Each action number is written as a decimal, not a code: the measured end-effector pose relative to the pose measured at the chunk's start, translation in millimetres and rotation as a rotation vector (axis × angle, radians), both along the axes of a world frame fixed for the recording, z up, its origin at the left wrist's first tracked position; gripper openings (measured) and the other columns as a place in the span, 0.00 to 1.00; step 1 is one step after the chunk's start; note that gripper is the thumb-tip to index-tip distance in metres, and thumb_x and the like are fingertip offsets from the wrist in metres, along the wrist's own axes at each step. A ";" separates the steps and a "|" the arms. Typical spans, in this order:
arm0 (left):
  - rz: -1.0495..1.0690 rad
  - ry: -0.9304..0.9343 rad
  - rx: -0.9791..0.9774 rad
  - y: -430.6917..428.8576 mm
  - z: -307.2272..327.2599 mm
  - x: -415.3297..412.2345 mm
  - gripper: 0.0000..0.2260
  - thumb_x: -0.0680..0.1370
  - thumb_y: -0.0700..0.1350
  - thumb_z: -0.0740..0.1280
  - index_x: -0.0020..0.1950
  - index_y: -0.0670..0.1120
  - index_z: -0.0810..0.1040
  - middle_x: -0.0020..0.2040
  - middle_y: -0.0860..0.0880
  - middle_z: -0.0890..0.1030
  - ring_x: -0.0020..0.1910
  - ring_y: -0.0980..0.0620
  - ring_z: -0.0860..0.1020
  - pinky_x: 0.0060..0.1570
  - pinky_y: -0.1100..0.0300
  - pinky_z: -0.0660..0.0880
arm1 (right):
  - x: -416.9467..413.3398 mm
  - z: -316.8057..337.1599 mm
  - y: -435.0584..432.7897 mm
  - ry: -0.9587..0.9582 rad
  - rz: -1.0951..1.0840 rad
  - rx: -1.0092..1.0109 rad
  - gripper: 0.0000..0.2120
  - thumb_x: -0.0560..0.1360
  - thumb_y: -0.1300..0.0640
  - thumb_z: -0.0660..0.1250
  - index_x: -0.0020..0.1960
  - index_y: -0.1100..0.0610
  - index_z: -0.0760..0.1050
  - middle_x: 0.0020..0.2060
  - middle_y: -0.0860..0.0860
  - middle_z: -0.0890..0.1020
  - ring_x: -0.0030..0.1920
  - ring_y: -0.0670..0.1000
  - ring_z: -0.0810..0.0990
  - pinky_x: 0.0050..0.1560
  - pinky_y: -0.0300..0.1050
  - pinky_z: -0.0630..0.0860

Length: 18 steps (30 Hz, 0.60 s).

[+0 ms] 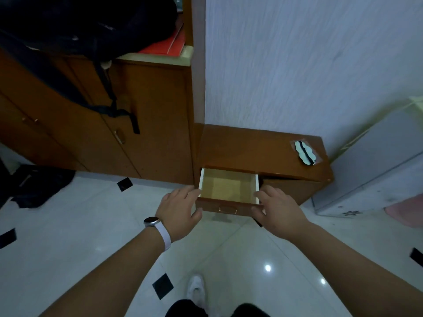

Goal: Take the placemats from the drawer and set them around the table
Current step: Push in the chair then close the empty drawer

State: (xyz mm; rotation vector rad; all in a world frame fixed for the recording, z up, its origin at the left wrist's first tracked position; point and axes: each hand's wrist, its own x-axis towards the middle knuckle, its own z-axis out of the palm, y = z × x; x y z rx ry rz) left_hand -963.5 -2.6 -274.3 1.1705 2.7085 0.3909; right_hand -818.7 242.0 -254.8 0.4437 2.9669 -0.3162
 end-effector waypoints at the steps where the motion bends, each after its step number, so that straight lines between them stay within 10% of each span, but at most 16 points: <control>1: -0.022 0.007 -0.003 2.3 -2.2 -14.0 0.23 0.75 0.54 0.61 0.68 0.47 0.75 0.66 0.46 0.76 0.63 0.44 0.75 0.58 0.48 0.71 | -10.5 -0.3 0.3 0.002 -0.013 0.002 0.18 0.76 0.46 0.60 0.60 0.54 0.77 0.53 0.50 0.78 0.53 0.54 0.76 0.46 0.48 0.75; 18: -0.168 -0.024 -0.092 102.8 -117.3 -114.7 0.20 0.73 0.53 0.61 0.60 0.47 0.78 0.59 0.46 0.79 0.56 0.44 0.77 0.52 0.49 0.73 | -80.6 -120.2 71.6 -0.139 -0.049 -0.036 0.19 0.73 0.45 0.59 0.58 0.54 0.77 0.52 0.52 0.78 0.52 0.55 0.78 0.45 0.49 0.75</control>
